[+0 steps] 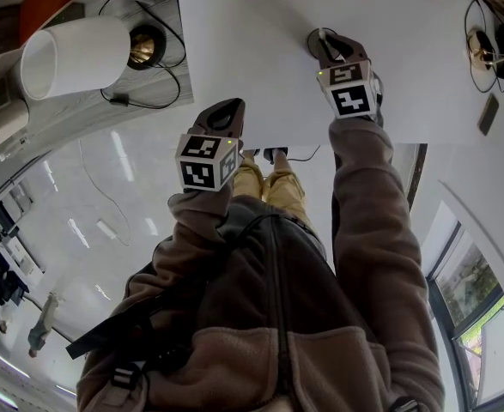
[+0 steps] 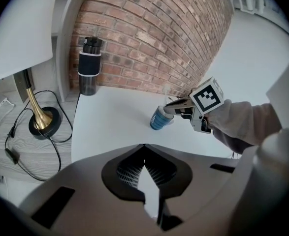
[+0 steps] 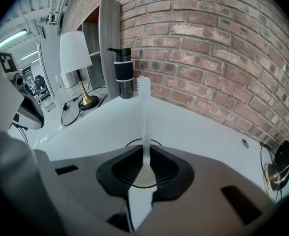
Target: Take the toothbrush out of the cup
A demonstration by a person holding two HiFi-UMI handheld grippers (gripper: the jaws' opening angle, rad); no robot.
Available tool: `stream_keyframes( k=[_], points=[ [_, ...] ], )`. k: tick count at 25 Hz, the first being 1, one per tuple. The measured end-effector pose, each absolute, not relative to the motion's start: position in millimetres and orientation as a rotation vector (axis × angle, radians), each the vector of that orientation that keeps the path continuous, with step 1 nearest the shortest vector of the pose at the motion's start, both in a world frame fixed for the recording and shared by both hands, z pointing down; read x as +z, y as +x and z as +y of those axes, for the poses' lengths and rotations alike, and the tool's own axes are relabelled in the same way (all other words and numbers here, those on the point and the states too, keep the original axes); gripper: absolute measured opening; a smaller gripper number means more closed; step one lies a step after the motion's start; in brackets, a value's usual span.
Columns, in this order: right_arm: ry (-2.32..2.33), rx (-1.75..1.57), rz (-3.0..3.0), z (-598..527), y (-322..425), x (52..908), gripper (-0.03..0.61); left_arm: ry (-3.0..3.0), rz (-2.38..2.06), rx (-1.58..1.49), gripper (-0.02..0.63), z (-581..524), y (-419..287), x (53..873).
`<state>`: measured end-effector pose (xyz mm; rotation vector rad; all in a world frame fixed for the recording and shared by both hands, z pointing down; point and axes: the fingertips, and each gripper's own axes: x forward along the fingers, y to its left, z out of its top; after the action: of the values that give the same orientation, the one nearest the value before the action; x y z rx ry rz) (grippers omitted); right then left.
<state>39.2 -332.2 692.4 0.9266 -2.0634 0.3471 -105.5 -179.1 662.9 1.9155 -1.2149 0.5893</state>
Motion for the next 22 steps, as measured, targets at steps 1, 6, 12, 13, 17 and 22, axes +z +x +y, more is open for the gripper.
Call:
stream_keyframes(
  k=[1,6,12,13,17,22],
  points=[
    [0.940,0.350,-2.075,-331.1,39.7,685.8,0.051,1.924,-1.219,0.586,0.005,-180.8,-105.9,659.0],
    [1.015,0.365,-2.140,-323.2,42.4,640.6,0.050,1.984,-1.238,0.559,0.005,-192.7,-99.8,633.3],
    [1.120,0.344,-2.202,-303.6,46.4,569.7,0.049,2.125,-1.278,0.500,0.005,-211.1,-86.1,575.3],
    [1.140,0.352,-2.210,-299.0,47.4,557.5,0.049,2.152,-1.281,0.485,0.005,-212.9,-83.2,563.5],
    [1.212,0.371,-2.272,-280.9,48.5,506.1,0.049,2.251,-1.319,0.419,0.005,-220.5,-73.4,515.1],
    [1.287,0.356,-2.346,-260.5,51.8,447.1,0.049,2.376,-1.374,0.322,0.005,-227.6,-63.3,447.6]
  ],
)
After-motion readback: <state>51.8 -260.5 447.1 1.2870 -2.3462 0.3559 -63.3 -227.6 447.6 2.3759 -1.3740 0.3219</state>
